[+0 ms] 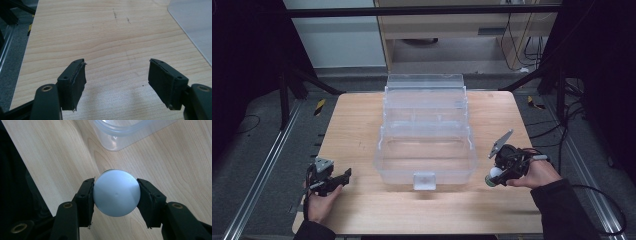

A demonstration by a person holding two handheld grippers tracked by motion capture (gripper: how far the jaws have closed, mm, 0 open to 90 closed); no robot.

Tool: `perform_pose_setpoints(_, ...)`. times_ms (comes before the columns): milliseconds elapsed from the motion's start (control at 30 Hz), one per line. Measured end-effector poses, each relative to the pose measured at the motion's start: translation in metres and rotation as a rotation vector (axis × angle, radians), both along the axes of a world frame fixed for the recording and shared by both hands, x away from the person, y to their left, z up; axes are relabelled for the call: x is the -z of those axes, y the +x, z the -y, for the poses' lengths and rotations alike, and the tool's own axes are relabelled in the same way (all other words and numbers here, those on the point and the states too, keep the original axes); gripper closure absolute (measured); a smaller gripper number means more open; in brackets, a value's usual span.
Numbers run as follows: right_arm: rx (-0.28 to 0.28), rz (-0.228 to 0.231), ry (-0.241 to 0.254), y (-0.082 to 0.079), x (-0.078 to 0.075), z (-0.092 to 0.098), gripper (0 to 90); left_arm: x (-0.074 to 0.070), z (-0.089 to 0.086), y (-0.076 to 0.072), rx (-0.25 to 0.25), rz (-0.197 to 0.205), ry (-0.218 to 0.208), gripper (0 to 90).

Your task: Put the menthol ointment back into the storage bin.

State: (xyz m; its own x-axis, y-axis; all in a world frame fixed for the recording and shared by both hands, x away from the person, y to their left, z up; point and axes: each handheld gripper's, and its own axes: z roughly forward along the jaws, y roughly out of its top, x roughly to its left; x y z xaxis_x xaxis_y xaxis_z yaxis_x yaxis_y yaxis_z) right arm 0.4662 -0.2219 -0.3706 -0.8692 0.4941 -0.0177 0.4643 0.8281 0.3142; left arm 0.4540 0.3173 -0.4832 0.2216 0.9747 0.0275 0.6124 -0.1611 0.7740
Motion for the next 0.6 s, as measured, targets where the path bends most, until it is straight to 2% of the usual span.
perform_pose_setpoints(367, 0.013, 0.004, 0.024, 0.001, -0.018, -0.002, 50.6, 0.001, 0.001, 0.000, 0.006, -0.008, 0.006, 31.0)
perform_pose_setpoints(600, 0.014, 0.013, 0.021, 0.002, -0.029, -0.004, 50.6, 0.001, 0.002, 0.000, 0.007, -0.008, 0.008, 31.8)
